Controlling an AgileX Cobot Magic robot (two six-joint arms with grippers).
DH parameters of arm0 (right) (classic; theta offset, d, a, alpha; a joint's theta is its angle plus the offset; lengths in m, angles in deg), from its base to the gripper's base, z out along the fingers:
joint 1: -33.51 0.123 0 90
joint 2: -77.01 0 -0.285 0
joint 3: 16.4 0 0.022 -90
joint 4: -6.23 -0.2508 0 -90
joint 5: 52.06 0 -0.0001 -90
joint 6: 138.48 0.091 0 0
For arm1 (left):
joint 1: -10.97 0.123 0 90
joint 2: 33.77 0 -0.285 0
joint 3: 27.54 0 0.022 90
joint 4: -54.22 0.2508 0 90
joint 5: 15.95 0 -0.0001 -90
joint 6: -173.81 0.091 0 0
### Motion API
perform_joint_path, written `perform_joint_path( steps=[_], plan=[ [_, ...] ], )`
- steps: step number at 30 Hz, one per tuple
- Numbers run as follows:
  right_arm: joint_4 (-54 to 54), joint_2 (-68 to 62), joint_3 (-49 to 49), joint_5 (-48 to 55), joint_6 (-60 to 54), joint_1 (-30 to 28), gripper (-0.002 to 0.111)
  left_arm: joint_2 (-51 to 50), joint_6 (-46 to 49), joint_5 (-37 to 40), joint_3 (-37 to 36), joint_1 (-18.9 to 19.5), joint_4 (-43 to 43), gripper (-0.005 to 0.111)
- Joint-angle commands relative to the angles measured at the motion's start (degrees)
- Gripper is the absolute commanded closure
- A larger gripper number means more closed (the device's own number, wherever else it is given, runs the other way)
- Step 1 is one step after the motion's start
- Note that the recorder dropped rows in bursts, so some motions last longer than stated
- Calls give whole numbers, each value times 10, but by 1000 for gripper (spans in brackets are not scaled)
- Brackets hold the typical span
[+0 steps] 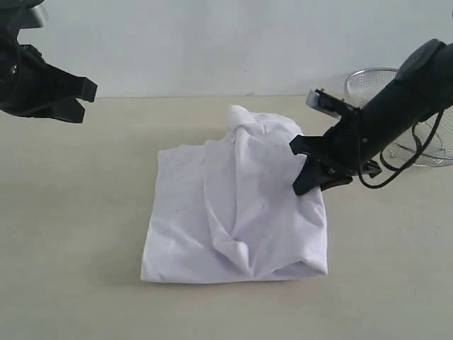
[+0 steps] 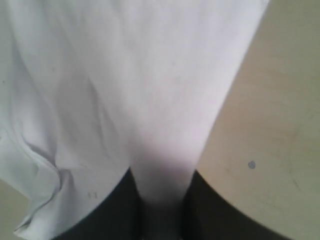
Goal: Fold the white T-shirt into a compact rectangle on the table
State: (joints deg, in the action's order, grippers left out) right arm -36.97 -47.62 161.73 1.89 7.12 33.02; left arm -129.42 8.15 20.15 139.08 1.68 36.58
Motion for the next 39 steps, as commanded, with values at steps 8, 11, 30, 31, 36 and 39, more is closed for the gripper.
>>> perform_joint_path(
  steps=[8,11,30,31,36,39],
  plan=[
    [90,23,0,-32,77,-3,50,0,46,-1,-2,-1,-62,102],
    [89,31,0,-33,81,-2,56,0,46,-1,-2,-1,-62,102],
    [100,28,0,-306,145,182,55,-33,46,6,-2,-1,-87,102],
    [105,21,0,-310,154,182,55,-32,46,4,-2,-1,-87,102],
    [122,-3,1,-316,161,182,55,-32,46,5,-2,-1,-87,102],
    [126,-11,1,-322,162,182,55,-32,46,8,-2,-1,-87,102]
  ],
)
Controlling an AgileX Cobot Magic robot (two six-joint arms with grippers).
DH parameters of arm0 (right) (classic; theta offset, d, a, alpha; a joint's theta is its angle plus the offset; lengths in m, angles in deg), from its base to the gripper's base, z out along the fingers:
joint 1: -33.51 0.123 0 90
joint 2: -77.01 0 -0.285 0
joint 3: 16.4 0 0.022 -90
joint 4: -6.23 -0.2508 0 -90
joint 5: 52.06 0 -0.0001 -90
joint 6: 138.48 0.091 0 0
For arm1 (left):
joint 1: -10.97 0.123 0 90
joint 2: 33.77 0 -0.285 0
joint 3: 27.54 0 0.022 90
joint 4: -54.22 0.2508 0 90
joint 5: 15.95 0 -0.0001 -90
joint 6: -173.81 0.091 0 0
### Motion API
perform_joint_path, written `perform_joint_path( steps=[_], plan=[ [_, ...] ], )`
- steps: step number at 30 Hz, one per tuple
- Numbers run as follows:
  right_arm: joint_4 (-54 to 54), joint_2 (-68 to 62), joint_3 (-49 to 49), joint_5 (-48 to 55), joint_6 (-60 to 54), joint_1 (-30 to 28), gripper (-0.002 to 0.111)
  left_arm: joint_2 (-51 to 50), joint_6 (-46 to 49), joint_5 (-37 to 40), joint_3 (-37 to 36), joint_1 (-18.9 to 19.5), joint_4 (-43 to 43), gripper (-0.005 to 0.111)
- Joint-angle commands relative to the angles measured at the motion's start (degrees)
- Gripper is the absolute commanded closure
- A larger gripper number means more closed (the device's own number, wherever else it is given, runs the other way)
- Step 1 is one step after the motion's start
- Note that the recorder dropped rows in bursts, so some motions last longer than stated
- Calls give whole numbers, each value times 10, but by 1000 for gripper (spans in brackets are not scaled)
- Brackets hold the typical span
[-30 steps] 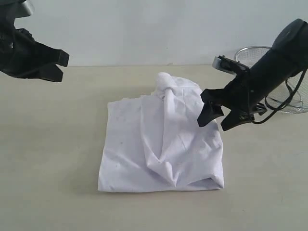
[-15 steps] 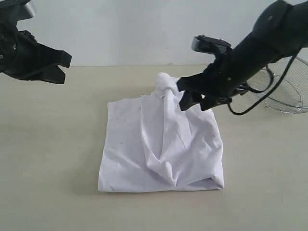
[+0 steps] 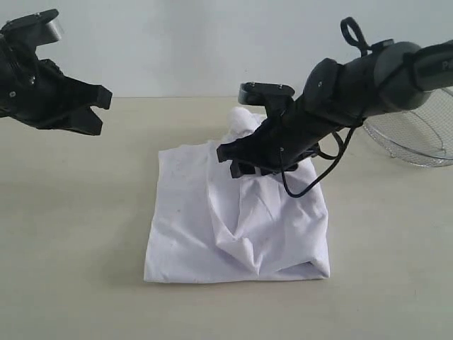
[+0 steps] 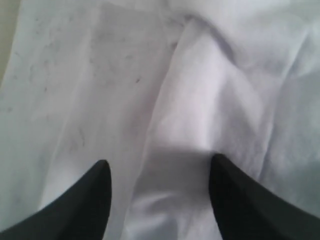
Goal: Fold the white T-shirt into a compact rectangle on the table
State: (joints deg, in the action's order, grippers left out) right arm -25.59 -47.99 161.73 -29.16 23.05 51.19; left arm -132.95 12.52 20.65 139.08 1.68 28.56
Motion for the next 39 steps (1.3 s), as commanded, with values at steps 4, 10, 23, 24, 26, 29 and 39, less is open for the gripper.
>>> perform_joint_path(
  steps=[4,10,23,24,26,29,39],
  plan=[
    [19,-21,1,-20,4,0,55,3,2,5,-2,-1,-7,102],
    [21,-41,1,-21,5,1,55,3,2,6,-2,-1,-7,102],
    [27,-53,1,-3,2,1,103,2,2,5,-2,-1,-7,102],
    [27,-52,1,-2,1,1,108,2,2,5,-2,-1,-7,102],
    [26,-46,1,-2,1,1,108,2,2,4,-2,-1,-7,102],
    [26,-28,1,-2,0,1,108,2,2,2,-2,-1,-7,102],
    [6,11,1,19,-19,11,108,2,2,-1,-2,-1,-7,102]
  ],
)
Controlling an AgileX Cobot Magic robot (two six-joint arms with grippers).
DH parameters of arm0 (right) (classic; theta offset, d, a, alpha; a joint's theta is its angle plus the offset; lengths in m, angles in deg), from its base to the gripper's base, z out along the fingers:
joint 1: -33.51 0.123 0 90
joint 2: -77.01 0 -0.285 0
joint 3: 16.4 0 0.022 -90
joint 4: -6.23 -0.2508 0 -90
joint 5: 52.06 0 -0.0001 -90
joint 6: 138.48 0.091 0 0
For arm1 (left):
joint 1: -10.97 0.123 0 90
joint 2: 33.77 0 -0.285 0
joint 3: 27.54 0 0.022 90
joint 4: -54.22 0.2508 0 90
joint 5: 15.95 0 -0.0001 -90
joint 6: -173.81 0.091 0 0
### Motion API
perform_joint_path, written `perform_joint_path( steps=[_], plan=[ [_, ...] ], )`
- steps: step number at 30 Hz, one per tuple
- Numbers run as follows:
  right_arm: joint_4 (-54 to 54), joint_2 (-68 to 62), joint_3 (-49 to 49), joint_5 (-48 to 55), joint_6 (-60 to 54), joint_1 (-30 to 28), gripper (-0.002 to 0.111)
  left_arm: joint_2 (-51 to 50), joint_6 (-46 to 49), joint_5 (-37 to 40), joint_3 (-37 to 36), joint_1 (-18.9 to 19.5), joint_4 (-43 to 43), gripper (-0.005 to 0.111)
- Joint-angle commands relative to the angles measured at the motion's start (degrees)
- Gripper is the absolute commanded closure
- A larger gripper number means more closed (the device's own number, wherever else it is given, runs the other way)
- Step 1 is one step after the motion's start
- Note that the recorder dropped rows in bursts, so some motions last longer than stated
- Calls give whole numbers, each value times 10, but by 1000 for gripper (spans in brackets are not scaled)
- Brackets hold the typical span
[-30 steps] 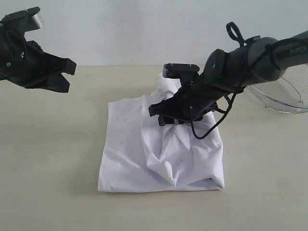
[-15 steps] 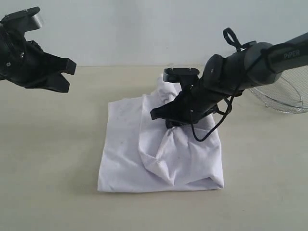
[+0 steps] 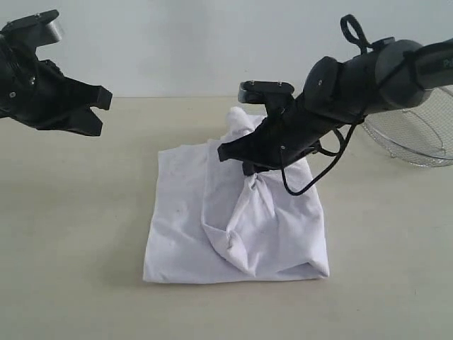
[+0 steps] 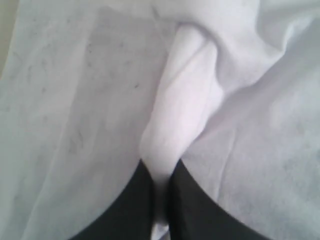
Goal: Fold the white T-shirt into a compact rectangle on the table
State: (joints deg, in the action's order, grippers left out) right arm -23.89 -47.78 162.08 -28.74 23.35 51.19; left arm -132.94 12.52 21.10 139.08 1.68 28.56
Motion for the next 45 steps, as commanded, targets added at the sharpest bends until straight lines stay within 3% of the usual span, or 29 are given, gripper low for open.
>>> perform_joint_path(
  steps=[1,10,19,21,25,27,29,34,40,43,45],
  plan=[
    [-11,9,-2,15,-23,18,108,2,2,-6,-2,-1,-7,102],
    [-31,9,-2,-17,-23,75,108,2,2,-4,-2,-1,-9,102],
    [-54,5,-2,-26,-25,93,105,2,2,-4,-2,-1,-18,102],
    [-54,2,-2,-26,-32,100,94,2,2,-4,-2,-1,-18,102],
    [-54,-3,-2,-32,-33,109,53,-1,2,5,-2,-1,-18,102],
    [-54,-4,-2,-35,-32,110,44,-11,2,10,-2,-1,-19,102],
    [-51,-7,-2,-34,-37,110,49,-33,2,16,-2,-1,-33,102],
    [-50,-33,-2,-39,-38,110,49,-81,98,24,-2,-1,-150,102],
    [-35,-45,-2,-51,-37,110,50,-125,109,21,-3,-1,-152,102],
    [2,-45,-2,-47,-35,110,66,-161,111,11,-3,-1,-154,102],
    [13,-48,-2,-44,-35,110,68,-176,113,9,-3,-1,-156,102]
  ],
)
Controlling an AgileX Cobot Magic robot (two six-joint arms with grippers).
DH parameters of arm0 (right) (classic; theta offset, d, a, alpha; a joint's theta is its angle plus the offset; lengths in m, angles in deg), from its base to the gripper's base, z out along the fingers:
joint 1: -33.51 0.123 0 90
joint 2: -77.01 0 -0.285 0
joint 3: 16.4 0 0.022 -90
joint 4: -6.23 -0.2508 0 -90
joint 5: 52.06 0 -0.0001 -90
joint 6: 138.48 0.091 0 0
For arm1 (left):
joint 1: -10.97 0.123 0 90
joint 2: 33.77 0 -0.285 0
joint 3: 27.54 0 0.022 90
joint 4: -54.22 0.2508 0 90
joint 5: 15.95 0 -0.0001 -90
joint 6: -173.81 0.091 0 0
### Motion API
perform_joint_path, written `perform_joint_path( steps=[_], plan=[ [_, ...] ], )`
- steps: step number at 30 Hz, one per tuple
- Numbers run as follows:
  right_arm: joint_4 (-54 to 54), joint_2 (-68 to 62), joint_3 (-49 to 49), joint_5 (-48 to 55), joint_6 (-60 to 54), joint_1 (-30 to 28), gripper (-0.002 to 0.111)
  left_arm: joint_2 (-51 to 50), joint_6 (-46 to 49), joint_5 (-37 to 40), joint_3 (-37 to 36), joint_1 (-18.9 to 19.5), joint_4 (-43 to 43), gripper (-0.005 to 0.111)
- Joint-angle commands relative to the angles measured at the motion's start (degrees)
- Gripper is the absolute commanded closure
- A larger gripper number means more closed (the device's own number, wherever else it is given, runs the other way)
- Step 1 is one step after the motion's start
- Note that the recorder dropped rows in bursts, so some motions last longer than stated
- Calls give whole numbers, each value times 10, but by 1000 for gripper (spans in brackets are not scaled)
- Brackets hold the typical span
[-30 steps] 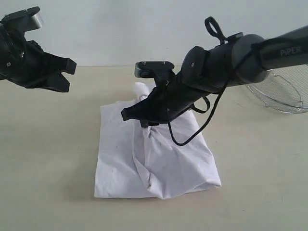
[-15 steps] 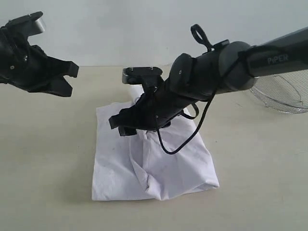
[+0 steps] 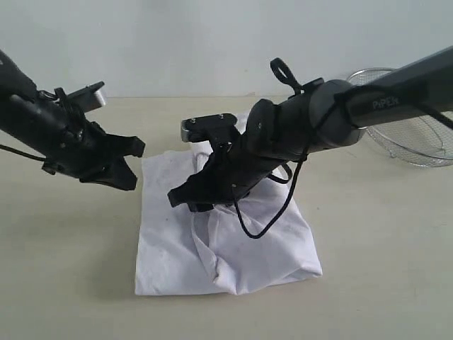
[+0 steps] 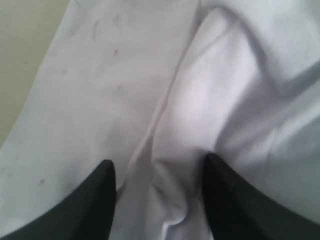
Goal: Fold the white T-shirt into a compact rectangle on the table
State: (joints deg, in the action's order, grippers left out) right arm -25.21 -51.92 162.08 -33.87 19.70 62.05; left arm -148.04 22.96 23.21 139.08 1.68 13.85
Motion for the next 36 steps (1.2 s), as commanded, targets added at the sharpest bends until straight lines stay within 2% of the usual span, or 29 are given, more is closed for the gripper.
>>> perform_joint_path(
  steps=[1,4,8,10,13,19,21,31,36],
  plan=[
    [28,-8,-2,10,1,1,68,-32,9,-14,-3,-1,-9,102],
    [31,-15,-2,17,1,1,67,-49,11,-18,-3,-1,-9,102],
    [32,-16,-2,17,3,1,55,-62,13,-22,-3,-1,-9,102],
    [32,-16,-2,15,4,1,56,-65,13,-25,-3,-1,-9,102],
    [32,-16,-2,15,10,1,67,-68,14,-26,-3,-1,-9,102],
    [32,-16,-2,17,3,1,101,-69,14,-29,-3,-1,-12,102],
    [33,-16,-2,17,3,1,108,-69,14,-32,-3,-1,-12,102],
    [33,-12,-2,22,6,1,108,-105,22,-36,-3,-1,-23,102],
    [0,-8,-2,22,4,1,108,-113,44,-38,-3,-1,-45,102]
  ],
)
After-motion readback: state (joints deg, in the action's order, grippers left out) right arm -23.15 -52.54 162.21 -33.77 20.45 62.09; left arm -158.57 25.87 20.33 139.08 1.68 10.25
